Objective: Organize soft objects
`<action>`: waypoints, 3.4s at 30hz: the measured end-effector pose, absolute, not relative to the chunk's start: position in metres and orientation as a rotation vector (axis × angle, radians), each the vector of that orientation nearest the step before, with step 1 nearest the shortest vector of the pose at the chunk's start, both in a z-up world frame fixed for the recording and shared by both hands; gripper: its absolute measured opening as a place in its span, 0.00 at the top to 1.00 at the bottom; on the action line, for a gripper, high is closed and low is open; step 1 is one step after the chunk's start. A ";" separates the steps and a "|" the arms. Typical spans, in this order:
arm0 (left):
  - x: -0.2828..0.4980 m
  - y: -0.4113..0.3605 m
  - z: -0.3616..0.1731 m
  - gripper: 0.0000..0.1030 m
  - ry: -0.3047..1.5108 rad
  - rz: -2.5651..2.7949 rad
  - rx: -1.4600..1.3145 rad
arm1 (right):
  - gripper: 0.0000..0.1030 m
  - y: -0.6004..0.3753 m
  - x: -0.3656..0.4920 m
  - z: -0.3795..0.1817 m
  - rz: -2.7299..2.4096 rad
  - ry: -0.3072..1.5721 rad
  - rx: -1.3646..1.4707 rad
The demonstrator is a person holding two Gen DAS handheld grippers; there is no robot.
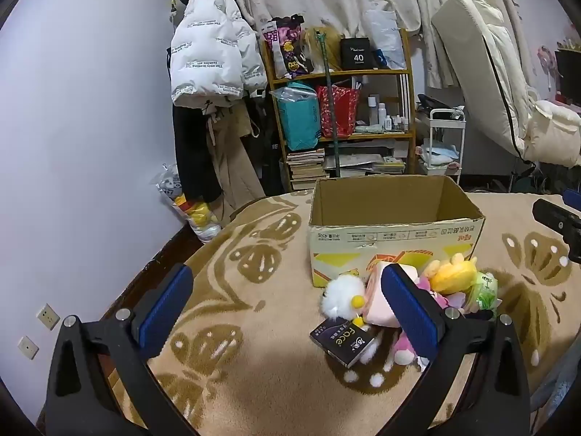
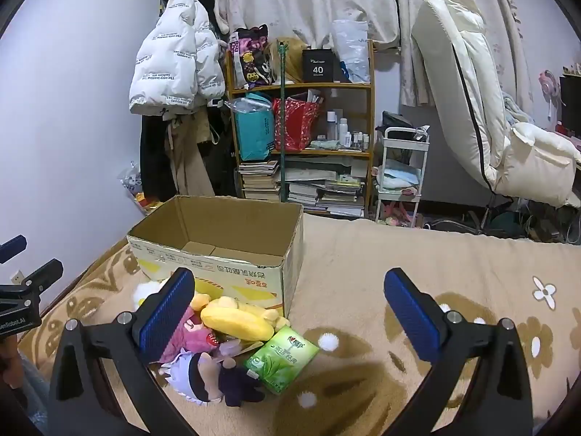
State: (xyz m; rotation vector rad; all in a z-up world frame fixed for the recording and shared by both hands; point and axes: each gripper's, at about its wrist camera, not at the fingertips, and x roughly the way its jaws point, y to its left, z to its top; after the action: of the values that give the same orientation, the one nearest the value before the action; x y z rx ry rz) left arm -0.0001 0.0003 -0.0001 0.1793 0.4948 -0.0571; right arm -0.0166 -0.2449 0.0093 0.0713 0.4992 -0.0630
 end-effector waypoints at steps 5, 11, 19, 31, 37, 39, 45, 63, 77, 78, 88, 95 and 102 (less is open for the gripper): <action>-0.001 0.001 0.000 0.01 0.492 -0.054 0.182 | 0.00 -0.244 -0.017 0.009 -0.061 0.492 0.066; 0.000 0.000 0.000 0.01 0.494 -0.052 0.184 | 0.00 -0.242 -0.017 0.009 -0.066 0.492 0.054; 0.000 -0.001 0.000 0.01 0.495 -0.051 0.188 | 0.00 -0.245 -0.017 0.008 -0.065 0.492 0.054; -0.001 0.000 -0.001 0.01 0.496 -0.048 0.190 | 0.00 -0.244 -0.016 0.008 -0.065 0.494 0.053; -0.001 0.000 -0.001 0.01 0.495 -0.048 0.192 | 0.00 -0.245 -0.017 0.008 -0.066 0.493 0.053; -0.001 0.001 -0.003 0.01 0.494 -0.050 0.190 | 0.00 -0.245 -0.017 0.008 -0.066 0.492 0.056; -0.001 0.001 -0.006 0.01 0.494 -0.049 0.193 | 0.00 -0.245 -0.017 0.008 -0.067 0.491 0.057; -0.002 0.005 -0.003 0.01 0.494 -0.048 0.195 | 0.00 -0.245 -0.017 0.009 -0.065 0.492 0.059; -0.002 0.004 -0.001 0.01 0.494 -0.051 0.205 | 0.00 -0.245 -0.017 0.008 -0.066 0.491 0.059; -0.002 0.004 0.000 0.01 0.494 -0.051 0.206 | 0.00 -0.245 -0.017 0.008 -0.066 0.491 0.059; -0.002 0.004 0.005 0.01 0.488 -0.051 0.207 | 0.00 -0.244 -0.017 0.007 -0.066 0.491 0.059; -0.003 0.004 0.009 0.01 0.484 -0.051 0.208 | 0.00 -0.243 -0.017 0.006 -0.066 0.492 0.060; -0.003 0.004 0.009 0.01 0.483 -0.050 0.207 | 0.00 -0.243 -0.017 0.006 -0.066 0.492 0.060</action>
State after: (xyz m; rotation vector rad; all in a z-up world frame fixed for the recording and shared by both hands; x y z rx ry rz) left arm -0.0034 0.0036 0.0085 0.2075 0.4830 -0.0501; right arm -0.0165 -0.2430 0.0056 0.0595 0.4919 -0.0662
